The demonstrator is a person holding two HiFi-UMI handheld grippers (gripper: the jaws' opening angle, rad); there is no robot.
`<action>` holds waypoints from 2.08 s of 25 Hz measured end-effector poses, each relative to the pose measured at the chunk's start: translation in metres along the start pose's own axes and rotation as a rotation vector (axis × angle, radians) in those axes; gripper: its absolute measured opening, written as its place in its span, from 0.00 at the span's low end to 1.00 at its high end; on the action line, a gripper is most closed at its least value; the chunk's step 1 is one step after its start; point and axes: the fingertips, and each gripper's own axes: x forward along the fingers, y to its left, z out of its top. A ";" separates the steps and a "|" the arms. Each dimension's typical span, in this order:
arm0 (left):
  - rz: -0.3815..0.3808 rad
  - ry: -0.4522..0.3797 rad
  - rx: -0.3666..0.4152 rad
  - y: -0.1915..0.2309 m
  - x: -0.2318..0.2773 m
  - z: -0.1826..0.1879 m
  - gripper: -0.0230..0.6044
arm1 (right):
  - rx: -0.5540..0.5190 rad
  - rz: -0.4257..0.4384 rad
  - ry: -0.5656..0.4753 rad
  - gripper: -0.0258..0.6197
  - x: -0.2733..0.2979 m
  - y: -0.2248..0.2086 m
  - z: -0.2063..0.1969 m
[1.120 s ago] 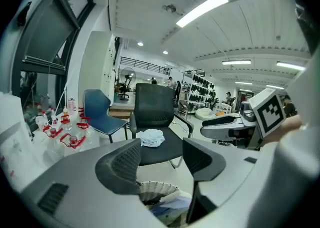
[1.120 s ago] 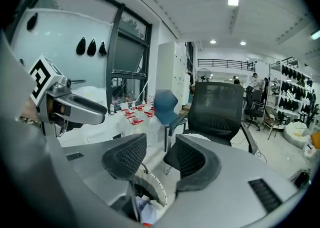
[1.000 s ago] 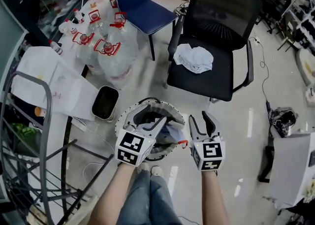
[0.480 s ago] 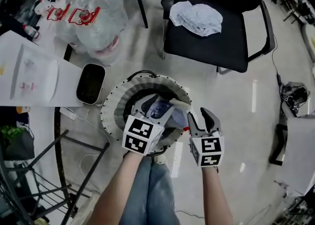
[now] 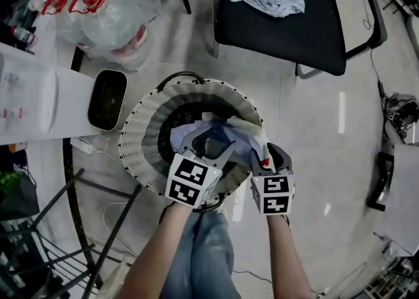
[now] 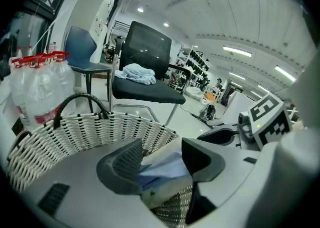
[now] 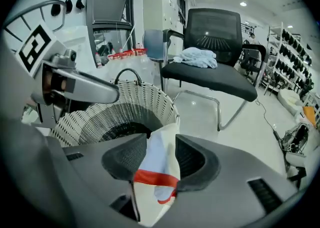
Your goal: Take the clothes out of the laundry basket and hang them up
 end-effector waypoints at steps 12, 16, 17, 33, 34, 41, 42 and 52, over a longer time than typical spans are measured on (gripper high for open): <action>0.018 0.002 -0.015 0.006 -0.008 -0.005 0.44 | -0.031 -0.048 0.015 0.10 0.002 -0.002 -0.003; 0.023 0.004 -0.023 0.003 -0.022 -0.001 0.44 | -0.014 -0.014 -0.018 0.09 -0.015 0.008 0.011; 0.023 0.006 -0.025 0.002 -0.027 0.001 0.44 | -0.012 -0.006 -0.028 0.08 -0.021 0.011 0.017; 0.055 -0.089 -0.047 -0.029 -0.147 0.109 0.44 | -0.064 0.076 -0.267 0.08 -0.186 0.045 0.183; 0.060 -0.099 -0.045 -0.031 -0.156 0.115 0.44 | -0.075 0.076 -0.283 0.08 -0.197 0.047 0.193; 0.086 -0.200 -0.060 -0.054 -0.221 0.164 0.45 | -0.097 0.083 -0.400 0.08 -0.280 0.063 0.257; 0.081 -0.212 -0.058 -0.060 -0.230 0.170 0.45 | -0.102 0.084 -0.417 0.08 -0.293 0.066 0.264; 0.051 -0.174 0.061 -0.120 -0.235 0.148 0.57 | -0.158 0.127 -0.572 0.08 -0.403 0.096 0.317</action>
